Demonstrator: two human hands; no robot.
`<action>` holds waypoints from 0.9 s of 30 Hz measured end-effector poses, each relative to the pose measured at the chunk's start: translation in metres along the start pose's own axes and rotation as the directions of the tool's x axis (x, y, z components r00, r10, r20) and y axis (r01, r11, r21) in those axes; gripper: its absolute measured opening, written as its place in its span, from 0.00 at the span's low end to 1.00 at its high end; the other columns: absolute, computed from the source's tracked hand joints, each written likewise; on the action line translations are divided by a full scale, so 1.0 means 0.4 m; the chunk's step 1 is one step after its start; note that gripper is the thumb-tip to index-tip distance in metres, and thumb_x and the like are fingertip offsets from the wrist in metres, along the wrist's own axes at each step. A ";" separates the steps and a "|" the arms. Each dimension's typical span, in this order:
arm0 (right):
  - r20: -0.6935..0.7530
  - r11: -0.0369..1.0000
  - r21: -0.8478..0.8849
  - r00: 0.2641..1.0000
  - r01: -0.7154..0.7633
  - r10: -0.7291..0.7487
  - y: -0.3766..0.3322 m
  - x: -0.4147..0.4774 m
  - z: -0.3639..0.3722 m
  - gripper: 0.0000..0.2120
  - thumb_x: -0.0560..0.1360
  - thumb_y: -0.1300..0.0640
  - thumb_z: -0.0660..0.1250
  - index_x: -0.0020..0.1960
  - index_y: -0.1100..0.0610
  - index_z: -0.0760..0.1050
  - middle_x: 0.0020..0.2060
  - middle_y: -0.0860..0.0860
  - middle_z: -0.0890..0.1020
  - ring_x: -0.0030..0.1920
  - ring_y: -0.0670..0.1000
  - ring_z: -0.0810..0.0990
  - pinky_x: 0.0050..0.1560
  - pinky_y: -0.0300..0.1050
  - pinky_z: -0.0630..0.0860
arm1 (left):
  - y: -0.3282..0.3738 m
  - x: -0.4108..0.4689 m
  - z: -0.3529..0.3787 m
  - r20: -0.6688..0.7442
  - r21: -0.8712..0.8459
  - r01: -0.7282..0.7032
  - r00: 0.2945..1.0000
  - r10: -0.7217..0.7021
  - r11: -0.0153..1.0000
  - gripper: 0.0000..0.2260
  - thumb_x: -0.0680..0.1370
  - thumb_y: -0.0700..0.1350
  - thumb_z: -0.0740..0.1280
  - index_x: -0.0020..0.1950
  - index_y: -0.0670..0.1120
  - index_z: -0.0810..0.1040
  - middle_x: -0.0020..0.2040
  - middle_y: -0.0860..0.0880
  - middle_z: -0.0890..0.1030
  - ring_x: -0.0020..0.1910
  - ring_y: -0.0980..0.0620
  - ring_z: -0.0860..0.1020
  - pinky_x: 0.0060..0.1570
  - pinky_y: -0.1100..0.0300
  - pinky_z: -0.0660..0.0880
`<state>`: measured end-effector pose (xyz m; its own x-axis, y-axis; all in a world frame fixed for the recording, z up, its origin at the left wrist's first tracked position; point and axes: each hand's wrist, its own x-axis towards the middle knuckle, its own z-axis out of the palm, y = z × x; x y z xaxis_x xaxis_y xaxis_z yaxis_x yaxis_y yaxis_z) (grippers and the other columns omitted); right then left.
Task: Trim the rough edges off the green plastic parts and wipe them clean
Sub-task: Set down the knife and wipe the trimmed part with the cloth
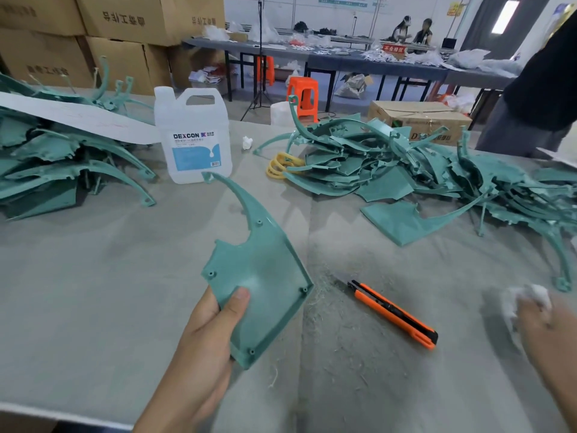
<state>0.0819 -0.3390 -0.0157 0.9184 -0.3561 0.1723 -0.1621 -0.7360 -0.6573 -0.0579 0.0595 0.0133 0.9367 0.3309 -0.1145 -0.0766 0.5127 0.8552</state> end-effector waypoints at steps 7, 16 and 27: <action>0.119 0.697 0.676 0.899 0.238 -0.422 -0.415 -0.167 0.029 0.25 0.70 0.36 0.76 0.41 0.59 0.77 0.36 0.60 0.79 0.33 0.62 0.78 0.33 0.59 0.76 | -0.019 -0.006 0.068 0.116 -0.032 0.065 0.991 -0.061 0.997 0.16 0.76 0.43 0.66 0.62 0.51 0.83 0.62 0.47 0.83 0.60 0.48 0.82 0.56 0.55 0.80; 0.177 0.566 0.763 0.740 0.313 -0.649 -0.536 -0.413 0.236 0.13 0.80 0.52 0.65 0.60 0.35 0.70 0.45 0.38 0.82 0.42 0.45 0.84 0.43 0.48 0.80 | -0.005 0.007 0.097 0.160 -0.055 0.136 0.979 -0.126 0.989 0.24 0.72 0.65 0.60 0.59 0.55 0.85 0.58 0.47 0.85 0.58 0.50 0.83 0.49 0.59 0.81; 0.091 0.711 0.675 0.934 0.198 -0.347 -0.557 -0.310 0.296 0.10 0.86 0.56 0.55 0.63 0.49 0.72 0.57 0.49 0.81 0.55 0.51 0.80 0.53 0.44 0.76 | -0.040 0.002 0.093 0.176 0.016 -0.111 0.979 0.106 0.994 0.28 0.75 0.67 0.67 0.71 0.55 0.76 0.71 0.50 0.76 0.72 0.47 0.73 0.75 0.44 0.63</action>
<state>0.0468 -0.0625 0.0225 0.9465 -0.0246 0.3216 0.3101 -0.2050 -0.9283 -0.0433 0.0220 0.0185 0.9687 0.2389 0.0678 -0.1744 0.4599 0.8707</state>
